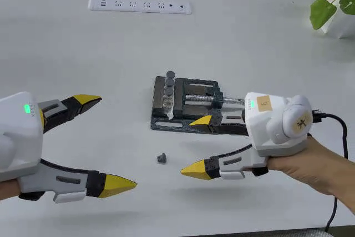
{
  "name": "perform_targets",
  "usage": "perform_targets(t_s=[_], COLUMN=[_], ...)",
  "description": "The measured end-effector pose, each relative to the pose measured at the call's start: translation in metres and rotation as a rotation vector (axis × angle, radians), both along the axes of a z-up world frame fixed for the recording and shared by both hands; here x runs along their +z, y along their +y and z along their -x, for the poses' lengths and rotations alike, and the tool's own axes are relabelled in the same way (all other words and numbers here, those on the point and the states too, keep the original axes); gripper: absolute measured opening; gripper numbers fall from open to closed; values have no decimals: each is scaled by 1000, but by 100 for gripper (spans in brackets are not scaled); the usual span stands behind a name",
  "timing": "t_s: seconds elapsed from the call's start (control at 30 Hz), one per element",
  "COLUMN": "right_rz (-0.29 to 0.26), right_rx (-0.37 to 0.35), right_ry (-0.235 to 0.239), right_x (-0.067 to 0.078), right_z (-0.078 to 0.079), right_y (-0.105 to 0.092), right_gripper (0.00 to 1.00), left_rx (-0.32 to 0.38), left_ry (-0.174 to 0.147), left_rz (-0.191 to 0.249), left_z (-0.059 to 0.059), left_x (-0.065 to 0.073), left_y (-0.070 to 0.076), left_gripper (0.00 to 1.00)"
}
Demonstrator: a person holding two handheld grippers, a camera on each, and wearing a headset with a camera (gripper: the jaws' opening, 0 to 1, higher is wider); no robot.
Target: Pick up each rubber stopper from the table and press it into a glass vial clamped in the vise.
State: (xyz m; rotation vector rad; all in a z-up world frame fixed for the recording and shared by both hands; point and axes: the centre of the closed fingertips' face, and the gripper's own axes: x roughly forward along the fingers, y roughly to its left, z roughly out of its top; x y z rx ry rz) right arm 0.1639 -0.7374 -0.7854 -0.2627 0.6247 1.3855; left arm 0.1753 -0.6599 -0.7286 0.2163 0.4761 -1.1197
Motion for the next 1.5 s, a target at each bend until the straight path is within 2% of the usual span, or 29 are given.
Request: perform_targets(t_s=[0.4, 0.73, 1.5], right_rz=[25, 44, 44], right_rx=[44, 86, 107], right_ry=[-4, 1, -7], right_x=[-30, -46, -48], right_z=[0, 2, 0], right_y=[14, 24, 28], right_gripper=[33, 22, 12], left_rx=[3, 3, -2], left_ry=[6, 10, 14], left_rz=[-6, -7, -9], left_z=[1, 1, -2], left_x=[-2, -3, -4], left_y=[1, 1, -1], left_gripper=[99, 99, 98])
